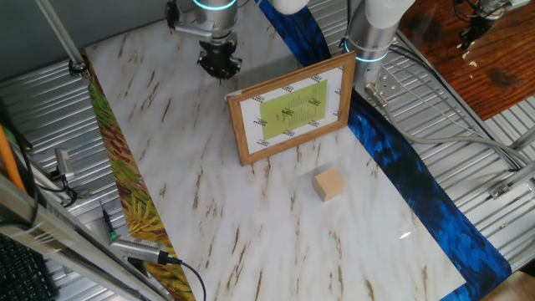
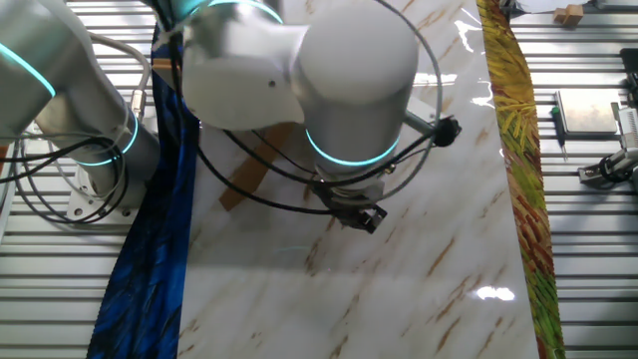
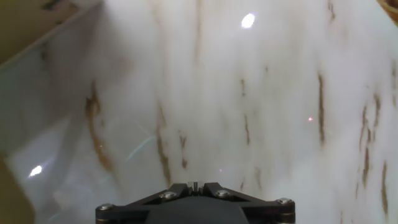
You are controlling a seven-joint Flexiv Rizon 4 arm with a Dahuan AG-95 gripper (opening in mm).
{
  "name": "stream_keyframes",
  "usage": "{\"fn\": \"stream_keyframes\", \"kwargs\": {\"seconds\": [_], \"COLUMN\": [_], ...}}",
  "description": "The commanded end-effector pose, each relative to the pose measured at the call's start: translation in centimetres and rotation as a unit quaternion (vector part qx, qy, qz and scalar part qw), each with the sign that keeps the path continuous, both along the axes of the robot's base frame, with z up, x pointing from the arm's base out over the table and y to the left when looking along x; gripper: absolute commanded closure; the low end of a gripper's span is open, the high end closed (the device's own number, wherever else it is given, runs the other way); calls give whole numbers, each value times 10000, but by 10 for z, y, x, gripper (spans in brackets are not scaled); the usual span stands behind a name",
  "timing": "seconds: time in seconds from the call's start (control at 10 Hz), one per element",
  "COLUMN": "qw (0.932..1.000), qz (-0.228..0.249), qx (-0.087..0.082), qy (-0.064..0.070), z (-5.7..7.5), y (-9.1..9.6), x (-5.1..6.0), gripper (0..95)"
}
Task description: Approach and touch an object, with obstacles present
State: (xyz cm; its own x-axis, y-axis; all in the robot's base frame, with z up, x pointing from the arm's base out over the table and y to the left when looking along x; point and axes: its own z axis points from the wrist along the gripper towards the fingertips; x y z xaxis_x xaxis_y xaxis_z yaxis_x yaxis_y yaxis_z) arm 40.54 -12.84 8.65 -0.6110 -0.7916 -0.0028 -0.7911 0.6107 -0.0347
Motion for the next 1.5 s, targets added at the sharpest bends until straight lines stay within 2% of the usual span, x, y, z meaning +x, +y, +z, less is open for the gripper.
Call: {"fn": "stream_keyframes", "kwargs": {"seconds": [0.1,0.2,0.4,0.6,0.7,0.8,1.1,1.3,1.4,1.5], "qw": [9996,9996,9996,9995,9997,9998,9998,9998,9998,9999], "qz": [-154,-185,-172,-241,-190,-160,-136,-128,-127,-99], "qx": [213,210,212,195,164,155,152,149,142,127], "qy": [93,85,-32,-29,-14,-7,-20,-18,-15,10], "z": [-3,-3,-3,-3,-1,0,4,5,5,5], "y": [0,0,0,0,1,1,7,16,19,20], "x": [4,4,4,6,22,32,105,125,131,132], "gripper": [950,950,950,950,950,950,950,950,950,950]}}
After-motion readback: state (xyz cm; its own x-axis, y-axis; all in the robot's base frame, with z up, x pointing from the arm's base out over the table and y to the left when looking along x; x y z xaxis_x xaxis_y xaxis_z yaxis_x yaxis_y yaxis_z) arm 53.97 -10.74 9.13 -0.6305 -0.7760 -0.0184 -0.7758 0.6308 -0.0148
